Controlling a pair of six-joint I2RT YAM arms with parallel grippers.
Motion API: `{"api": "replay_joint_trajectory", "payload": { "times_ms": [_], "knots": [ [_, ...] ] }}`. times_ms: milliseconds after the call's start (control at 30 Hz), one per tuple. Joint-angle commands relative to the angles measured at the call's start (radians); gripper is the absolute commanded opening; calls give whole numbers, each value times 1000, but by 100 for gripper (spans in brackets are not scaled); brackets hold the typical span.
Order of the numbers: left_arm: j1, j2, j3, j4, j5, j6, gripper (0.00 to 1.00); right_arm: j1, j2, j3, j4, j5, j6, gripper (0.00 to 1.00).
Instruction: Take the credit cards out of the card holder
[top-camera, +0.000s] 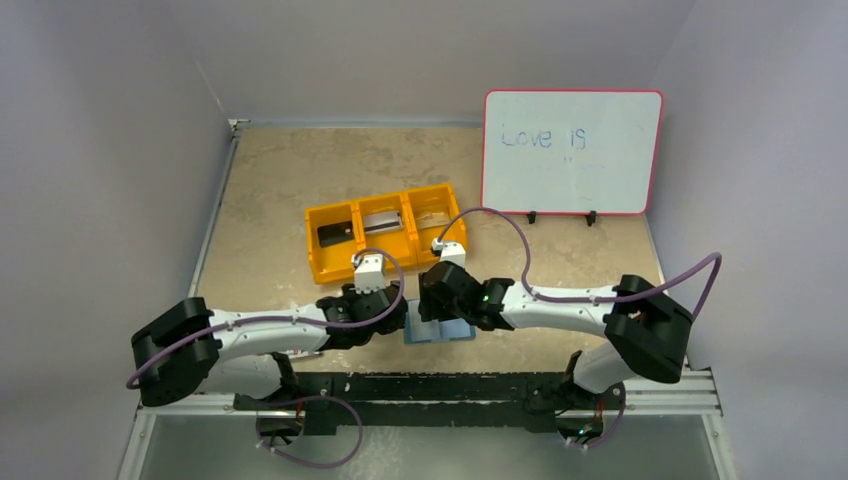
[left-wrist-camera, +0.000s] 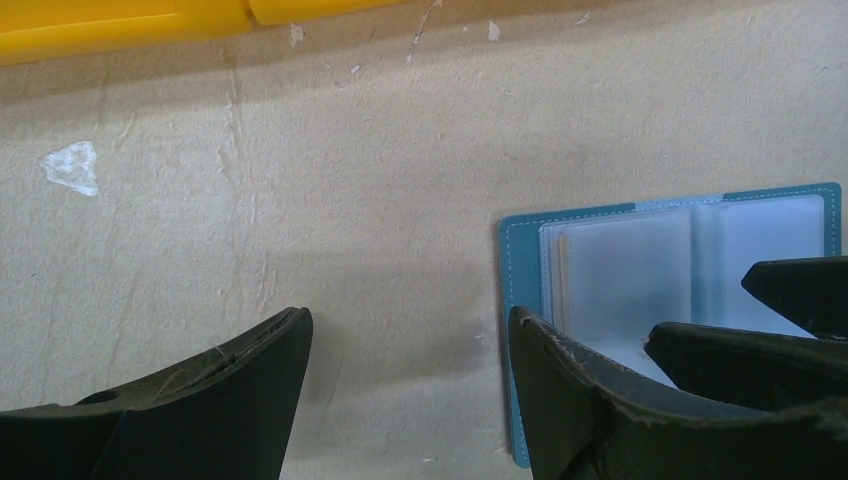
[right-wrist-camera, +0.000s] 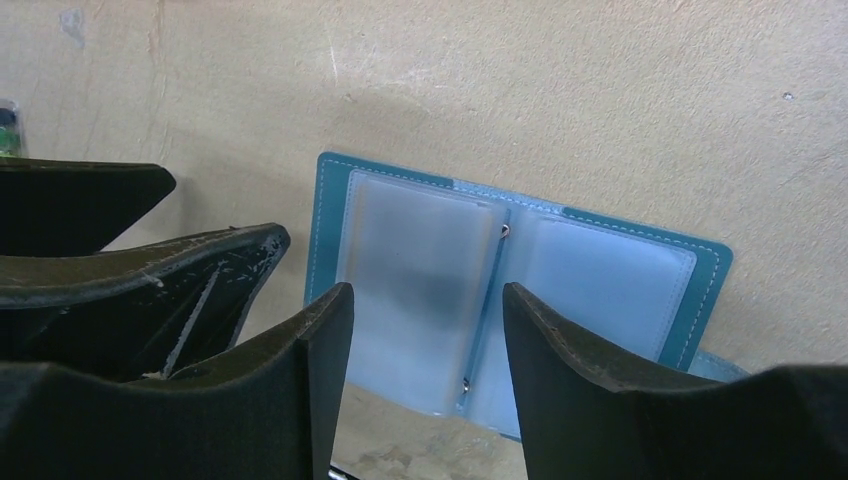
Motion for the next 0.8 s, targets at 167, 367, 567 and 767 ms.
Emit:
{"api": "replay_joint_trajectory", "payload": {
  "times_ms": [167, 367, 567, 767],
  "knots": [
    [3, 52, 18, 100, 34, 4, 66, 6, -24, -53, 63, 11, 76, 57],
    [4, 89, 15, 111, 43, -11, 49, 6, -33, -76, 91, -7, 88, 56],
    [3, 94, 6, 181, 81, -5, 43, 6, -39, -84, 112, -22, 85, 56],
    [3, 136, 2, 193, 89, -23, 34, 5, -34, -93, 153, -51, 92, 54]
  ]
}}
